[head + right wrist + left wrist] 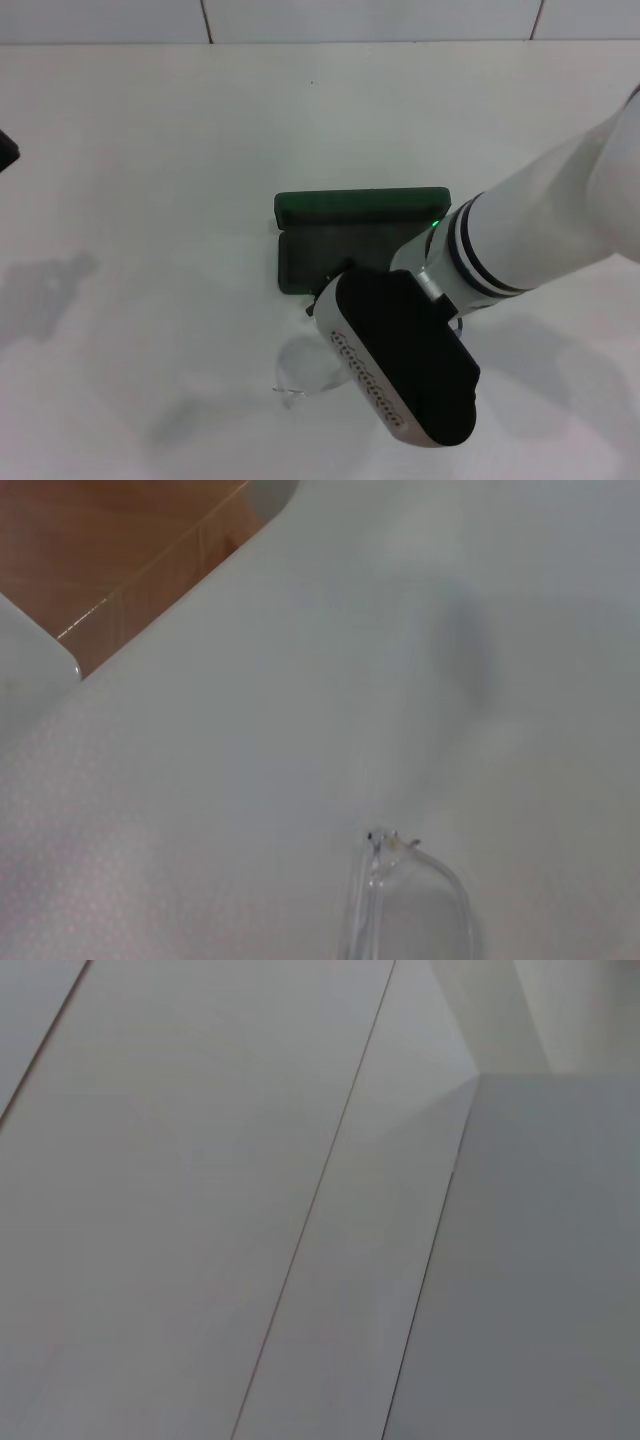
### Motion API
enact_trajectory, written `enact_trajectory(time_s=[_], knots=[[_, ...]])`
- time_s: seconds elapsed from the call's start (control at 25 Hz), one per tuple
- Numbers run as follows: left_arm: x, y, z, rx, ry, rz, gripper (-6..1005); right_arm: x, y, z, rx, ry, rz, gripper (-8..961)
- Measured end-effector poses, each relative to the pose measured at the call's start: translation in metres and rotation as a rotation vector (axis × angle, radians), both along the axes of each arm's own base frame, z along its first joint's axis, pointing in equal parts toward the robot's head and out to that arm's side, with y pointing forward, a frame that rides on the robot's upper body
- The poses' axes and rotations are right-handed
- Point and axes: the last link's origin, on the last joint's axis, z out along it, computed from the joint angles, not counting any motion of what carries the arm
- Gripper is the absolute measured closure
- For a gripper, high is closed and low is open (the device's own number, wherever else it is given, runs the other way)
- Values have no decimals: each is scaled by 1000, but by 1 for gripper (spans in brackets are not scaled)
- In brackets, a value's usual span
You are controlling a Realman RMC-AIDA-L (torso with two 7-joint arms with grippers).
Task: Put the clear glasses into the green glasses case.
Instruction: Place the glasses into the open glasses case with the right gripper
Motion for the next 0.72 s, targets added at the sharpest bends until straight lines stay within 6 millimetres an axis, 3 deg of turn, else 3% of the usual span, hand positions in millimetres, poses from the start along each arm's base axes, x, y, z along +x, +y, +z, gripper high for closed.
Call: enact_trajectory(time_s=[0.72], knots=[[0, 0, -2, -6, -9, 5, 951, -18, 13, 31, 3, 57, -110, 359]])
